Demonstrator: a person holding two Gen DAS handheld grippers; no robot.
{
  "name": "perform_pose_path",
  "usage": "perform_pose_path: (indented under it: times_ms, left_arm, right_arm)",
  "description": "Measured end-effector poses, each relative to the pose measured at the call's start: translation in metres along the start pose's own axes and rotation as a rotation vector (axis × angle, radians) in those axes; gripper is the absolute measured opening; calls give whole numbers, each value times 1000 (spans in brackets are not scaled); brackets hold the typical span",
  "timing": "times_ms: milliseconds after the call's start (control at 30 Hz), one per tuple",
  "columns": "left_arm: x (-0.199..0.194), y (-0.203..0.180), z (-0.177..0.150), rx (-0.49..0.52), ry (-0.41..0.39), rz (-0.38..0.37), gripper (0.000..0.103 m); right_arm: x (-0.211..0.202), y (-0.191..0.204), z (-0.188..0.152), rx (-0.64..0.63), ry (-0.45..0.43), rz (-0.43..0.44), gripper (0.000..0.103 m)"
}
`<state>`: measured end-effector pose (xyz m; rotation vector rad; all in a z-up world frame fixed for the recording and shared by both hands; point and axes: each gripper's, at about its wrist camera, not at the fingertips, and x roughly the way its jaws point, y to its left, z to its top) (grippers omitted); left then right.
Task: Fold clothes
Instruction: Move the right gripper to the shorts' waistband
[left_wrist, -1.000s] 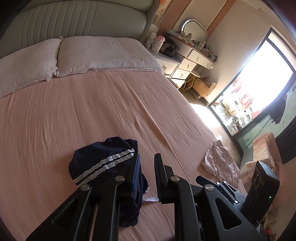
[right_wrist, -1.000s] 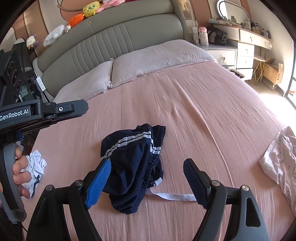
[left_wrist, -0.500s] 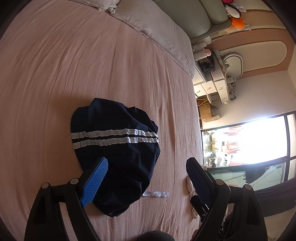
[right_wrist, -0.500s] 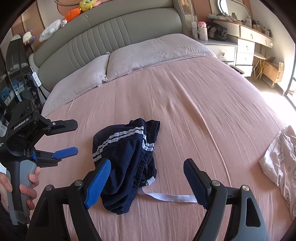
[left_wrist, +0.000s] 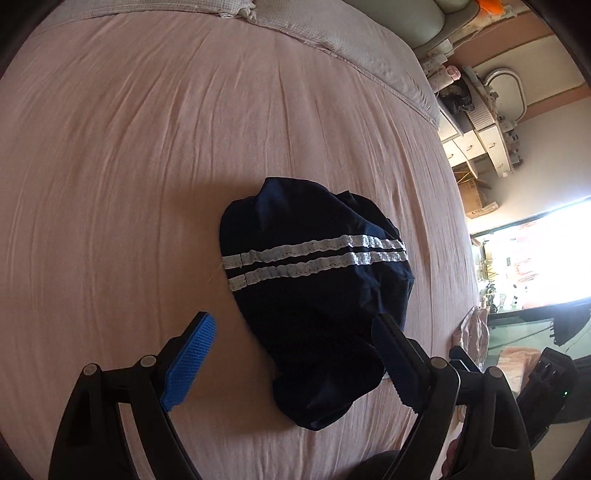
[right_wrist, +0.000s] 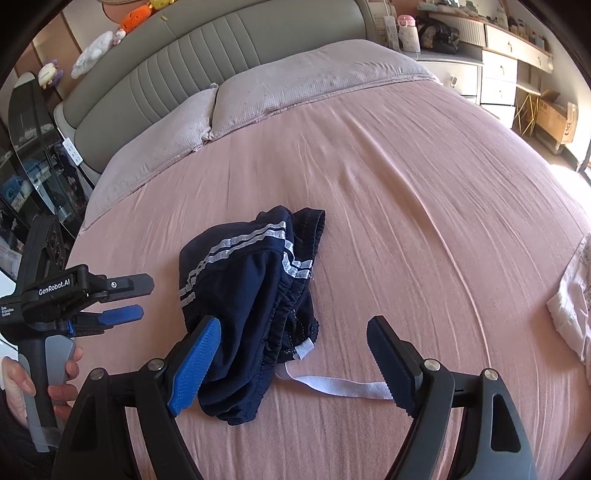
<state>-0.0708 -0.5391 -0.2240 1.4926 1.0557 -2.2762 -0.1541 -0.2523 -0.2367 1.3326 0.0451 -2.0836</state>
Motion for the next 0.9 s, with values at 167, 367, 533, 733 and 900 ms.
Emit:
perform_pose_path:
  times_ms: [167, 367, 533, 733, 900]
  left_arm:
    - [6, -23, -19, 143, -2, 119, 87]
    - [14, -48, -42, 285, 24, 220, 87]
    - [20, -54, -59, 373, -13, 353, 87]
    - [20, -53, -76, 404, -67, 461, 87]
    - [16, -69, -82, 435, -174, 533, 87]
  right_arm:
    - [22, -15, 4, 94, 52, 44, 82]
    - [53, -15, 5, 128, 103, 32, 82]
    - [71, -2, 6, 59, 148, 153, 82]
    - [94, -25, 10, 259, 204, 321, 82]
    - [101, -30, 21, 284, 222, 302, 82]
